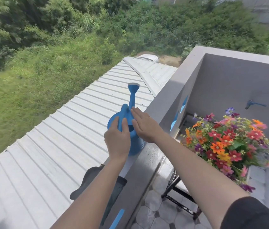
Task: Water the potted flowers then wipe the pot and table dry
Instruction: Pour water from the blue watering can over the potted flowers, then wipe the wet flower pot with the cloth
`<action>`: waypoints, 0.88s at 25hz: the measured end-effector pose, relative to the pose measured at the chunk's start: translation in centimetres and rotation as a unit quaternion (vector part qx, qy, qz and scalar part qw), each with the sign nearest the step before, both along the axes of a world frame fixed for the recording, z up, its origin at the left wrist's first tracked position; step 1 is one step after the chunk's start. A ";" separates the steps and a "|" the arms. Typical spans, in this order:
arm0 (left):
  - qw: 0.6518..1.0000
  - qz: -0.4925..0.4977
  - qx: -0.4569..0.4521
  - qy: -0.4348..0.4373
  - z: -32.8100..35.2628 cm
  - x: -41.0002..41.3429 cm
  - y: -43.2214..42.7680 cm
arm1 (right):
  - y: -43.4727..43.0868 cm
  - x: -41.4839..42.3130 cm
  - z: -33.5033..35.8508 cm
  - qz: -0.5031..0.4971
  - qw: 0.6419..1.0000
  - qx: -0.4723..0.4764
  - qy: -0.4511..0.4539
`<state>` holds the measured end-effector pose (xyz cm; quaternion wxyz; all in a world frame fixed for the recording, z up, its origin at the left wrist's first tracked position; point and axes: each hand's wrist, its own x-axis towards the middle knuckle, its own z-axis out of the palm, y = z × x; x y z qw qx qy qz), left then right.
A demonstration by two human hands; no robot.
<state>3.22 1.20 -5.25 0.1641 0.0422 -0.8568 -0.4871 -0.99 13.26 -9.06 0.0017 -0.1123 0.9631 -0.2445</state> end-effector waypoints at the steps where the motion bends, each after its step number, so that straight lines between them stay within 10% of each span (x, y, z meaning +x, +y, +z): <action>1: 1.000 -0.002 0.001 -0.010 0.1 0.0 0.0 | 0.0 0.0 0.0 -0.001 1.000 0.001 0.004; 7: 0.994 -0.053 0.033 -0.095 1.4 0.7 -1.5 | -0.7 0.9 -0.8 -0.081 0.992 -0.092 0.015; 11: 0.996 -0.010 0.017 -0.090 -1.7 1.7 -5.6 | -3.3 6.0 -3.5 -0.261 0.926 -0.273 0.017; 17: 0.925 -0.085 -0.269 -0.254 -9.8 3.7 -14.1 | -11.7 14.5 -8.3 -0.317 0.910 -0.232 -0.129; 22: 0.923 -0.119 -0.235 -0.281 -11.7 4.4 -15.2 | -14.4 15.2 -8.3 -0.322 0.912 -0.209 -0.144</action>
